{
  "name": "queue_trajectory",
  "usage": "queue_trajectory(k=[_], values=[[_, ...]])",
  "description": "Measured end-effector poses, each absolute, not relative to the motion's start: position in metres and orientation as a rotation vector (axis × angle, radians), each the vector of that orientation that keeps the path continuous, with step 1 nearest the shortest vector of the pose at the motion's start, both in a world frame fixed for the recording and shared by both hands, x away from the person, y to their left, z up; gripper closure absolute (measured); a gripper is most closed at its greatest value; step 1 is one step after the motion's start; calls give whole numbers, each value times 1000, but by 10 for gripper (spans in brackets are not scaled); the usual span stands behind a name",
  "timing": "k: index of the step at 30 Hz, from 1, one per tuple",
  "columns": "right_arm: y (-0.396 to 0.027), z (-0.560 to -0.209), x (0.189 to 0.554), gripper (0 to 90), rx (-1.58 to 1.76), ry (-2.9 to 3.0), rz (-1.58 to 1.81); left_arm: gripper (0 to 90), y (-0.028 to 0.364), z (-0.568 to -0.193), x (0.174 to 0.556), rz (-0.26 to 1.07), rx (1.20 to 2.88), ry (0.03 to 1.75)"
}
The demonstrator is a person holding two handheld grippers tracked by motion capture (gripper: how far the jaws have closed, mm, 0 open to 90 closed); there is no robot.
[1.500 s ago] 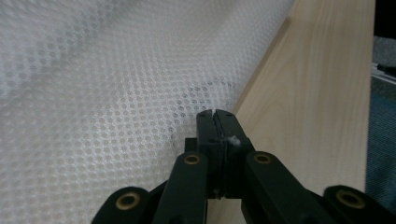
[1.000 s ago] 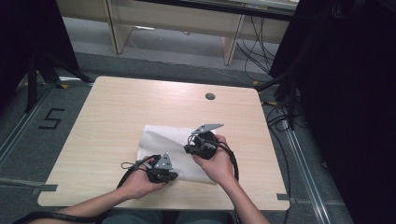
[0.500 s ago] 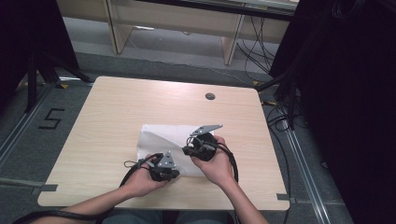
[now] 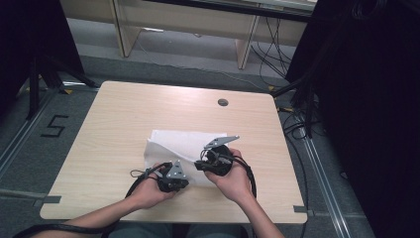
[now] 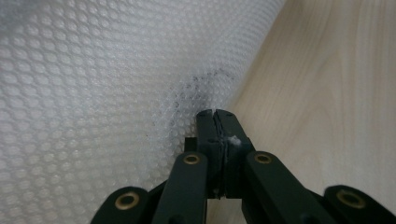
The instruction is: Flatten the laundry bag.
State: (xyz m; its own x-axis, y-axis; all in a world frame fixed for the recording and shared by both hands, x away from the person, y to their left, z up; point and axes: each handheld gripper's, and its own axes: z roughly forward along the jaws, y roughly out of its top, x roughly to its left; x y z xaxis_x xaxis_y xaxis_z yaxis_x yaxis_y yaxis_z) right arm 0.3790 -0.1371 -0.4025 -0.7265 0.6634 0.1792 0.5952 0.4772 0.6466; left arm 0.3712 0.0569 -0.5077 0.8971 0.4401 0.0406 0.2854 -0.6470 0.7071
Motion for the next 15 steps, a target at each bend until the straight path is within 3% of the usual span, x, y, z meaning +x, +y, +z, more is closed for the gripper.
queue_trajectory(k=[9, 15], values=[[-142, -406, 376, 899, 1093, 2618, 1095, 883, 102, -478, 362, 305, 2211, 575], [-142, -409, 371, 898, 1096, 2583, 1145, 868, 153, -467, 355, 336, 2129, 715]])
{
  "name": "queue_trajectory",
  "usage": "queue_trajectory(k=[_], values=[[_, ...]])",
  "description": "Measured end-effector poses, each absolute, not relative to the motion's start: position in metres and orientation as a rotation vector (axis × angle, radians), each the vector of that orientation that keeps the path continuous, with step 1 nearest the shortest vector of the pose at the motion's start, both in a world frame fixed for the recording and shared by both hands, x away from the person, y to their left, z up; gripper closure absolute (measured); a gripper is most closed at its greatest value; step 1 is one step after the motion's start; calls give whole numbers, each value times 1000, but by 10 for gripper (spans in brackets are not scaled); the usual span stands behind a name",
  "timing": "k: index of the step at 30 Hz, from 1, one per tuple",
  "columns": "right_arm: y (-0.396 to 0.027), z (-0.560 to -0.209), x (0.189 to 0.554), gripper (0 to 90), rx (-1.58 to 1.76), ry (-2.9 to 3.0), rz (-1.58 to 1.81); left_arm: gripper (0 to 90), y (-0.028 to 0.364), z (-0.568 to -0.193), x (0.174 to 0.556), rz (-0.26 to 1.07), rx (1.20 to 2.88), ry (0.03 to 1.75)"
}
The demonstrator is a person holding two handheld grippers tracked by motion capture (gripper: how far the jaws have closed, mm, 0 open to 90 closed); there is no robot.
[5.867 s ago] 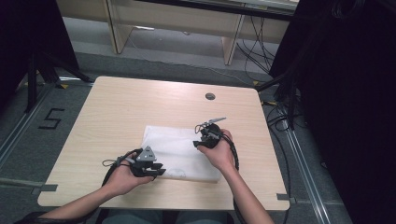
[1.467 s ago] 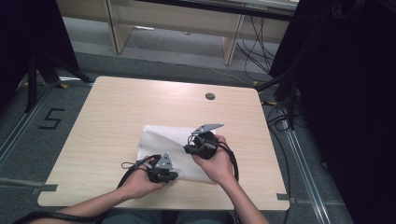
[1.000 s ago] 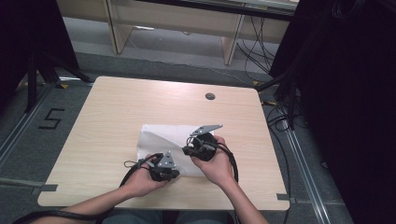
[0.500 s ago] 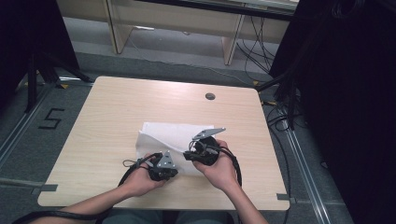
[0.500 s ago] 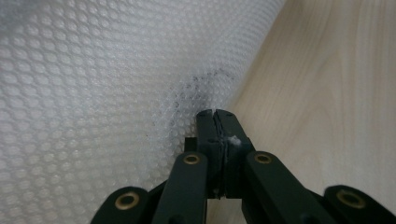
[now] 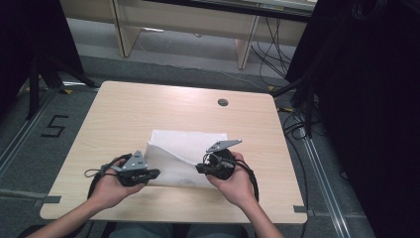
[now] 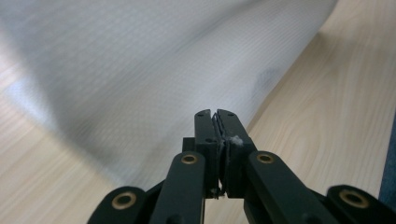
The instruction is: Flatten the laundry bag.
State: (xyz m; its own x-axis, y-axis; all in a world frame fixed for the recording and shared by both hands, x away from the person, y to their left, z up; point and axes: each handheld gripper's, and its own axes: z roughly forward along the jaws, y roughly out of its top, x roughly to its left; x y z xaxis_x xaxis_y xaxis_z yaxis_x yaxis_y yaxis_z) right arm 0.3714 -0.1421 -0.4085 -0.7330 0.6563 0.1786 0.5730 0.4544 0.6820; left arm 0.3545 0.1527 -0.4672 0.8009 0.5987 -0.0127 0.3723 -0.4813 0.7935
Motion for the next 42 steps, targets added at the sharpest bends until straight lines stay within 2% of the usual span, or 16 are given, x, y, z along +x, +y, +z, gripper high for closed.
queue_trajectory(k=[5, 16, 21, 42], values=[[-145, -408, 367, 898, 1068, 2619, 1105, 868, 192, -465, 356, 387, 2069, 837], [-145, -414, 356, 898, 1001, 2670, 1109, 841, 205, -471, 374, 399, 2021, 957], [-144, -421, 347, 898, 985, 2698, 1088, 828, 208, -473, 379, 427, 2052, 935], [-147, -438, 329, 896, 1027, 2774, 990, 802, 198, -475, 380, 403, 2067, 897]])
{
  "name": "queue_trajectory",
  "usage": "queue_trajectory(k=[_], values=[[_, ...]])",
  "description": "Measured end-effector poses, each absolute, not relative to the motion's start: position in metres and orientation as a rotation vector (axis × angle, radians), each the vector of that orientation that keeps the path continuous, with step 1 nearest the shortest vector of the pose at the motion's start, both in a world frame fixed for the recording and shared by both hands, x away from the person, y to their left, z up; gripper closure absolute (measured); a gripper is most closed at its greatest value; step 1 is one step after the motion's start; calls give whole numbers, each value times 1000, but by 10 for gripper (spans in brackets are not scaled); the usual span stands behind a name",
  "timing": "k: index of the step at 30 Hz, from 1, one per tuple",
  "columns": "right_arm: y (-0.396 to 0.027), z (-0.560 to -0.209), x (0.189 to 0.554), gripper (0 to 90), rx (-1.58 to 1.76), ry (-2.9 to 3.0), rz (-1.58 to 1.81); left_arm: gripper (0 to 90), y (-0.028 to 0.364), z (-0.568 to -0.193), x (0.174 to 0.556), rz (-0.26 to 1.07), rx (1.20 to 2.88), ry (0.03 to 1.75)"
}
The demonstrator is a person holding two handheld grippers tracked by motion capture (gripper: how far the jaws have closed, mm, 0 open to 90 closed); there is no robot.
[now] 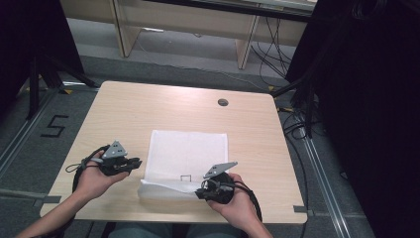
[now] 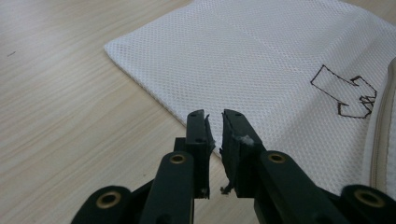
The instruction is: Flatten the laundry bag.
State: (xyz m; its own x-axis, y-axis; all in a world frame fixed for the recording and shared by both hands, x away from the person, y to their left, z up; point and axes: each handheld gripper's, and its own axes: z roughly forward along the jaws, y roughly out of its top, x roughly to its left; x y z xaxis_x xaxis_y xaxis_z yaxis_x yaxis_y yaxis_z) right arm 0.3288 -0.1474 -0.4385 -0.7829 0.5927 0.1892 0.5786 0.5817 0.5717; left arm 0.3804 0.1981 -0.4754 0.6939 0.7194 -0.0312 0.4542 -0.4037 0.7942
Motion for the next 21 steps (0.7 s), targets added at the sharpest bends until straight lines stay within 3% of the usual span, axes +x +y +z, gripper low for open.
queue_trajectory(k=[21], values=[[-142, -454, 319, 894, 1014, 2907, 879, 761, 179, -480, 377, 312, 2090, 808]])
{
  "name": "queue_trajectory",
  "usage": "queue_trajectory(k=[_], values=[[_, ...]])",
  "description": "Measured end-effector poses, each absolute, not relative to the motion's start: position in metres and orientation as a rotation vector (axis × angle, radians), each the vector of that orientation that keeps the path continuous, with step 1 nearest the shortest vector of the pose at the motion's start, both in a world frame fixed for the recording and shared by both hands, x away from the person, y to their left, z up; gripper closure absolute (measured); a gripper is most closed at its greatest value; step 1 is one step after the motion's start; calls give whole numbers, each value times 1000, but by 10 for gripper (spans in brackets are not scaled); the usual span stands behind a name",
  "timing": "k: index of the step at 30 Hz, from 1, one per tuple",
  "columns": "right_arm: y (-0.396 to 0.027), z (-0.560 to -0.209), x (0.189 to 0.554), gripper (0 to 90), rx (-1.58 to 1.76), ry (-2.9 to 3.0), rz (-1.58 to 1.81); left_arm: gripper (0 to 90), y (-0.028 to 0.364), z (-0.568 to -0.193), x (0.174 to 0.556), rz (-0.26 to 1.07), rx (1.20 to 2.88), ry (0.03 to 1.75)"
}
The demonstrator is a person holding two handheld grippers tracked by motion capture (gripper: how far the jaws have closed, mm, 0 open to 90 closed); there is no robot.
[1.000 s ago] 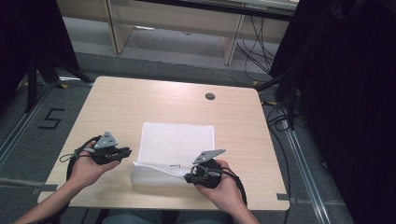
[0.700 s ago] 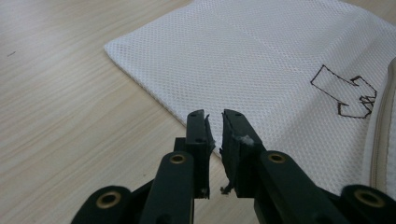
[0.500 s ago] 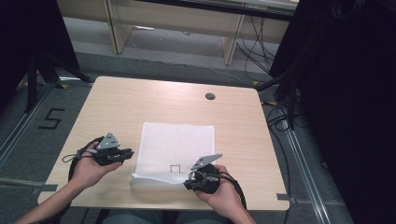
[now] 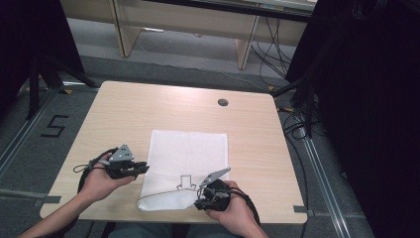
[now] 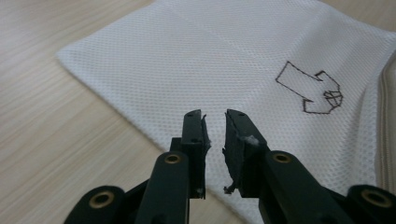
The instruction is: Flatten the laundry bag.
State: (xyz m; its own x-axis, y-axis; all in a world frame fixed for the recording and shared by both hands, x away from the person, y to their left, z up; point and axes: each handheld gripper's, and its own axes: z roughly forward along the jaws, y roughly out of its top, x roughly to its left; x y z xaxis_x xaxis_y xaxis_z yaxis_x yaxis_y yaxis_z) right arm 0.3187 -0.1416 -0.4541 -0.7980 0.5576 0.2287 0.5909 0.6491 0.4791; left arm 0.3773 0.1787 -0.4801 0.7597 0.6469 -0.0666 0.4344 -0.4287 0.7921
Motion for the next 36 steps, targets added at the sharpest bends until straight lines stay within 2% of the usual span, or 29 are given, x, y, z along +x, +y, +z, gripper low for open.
queue_trajectory(k=[5, 11, 18, 19, 22, 24, 36], values=[[-139, -457, 317, 894, -959, -2783, -812, 741, 166, -479, 379, 269, 2075, 779], [-135, -462, 317, 894, -945, -2773, -753, 708, 144, -487, 382, 175, 2161, 721], [-132, -464, 315, 895, -928, -2769, -721, 701, 126, -496, 390, 138, 2256, 695], [-132, -464, 315, 895, -920, -2767, -720, 701, 127, -497, 392, 142, 2300, 653], [-132, -466, 316, 895, -885, -2782, -729, 702, 124, -501, 390, 133, 2288, 695], [-132, -466, 317, 895, -863, -2797, -731, 701, 128, -500, 393, 136, 2373, 638], [-131, -466, 315, 890, -920, -2767, -710, 720, 124, -502, 401, 185, 2392, 640]])
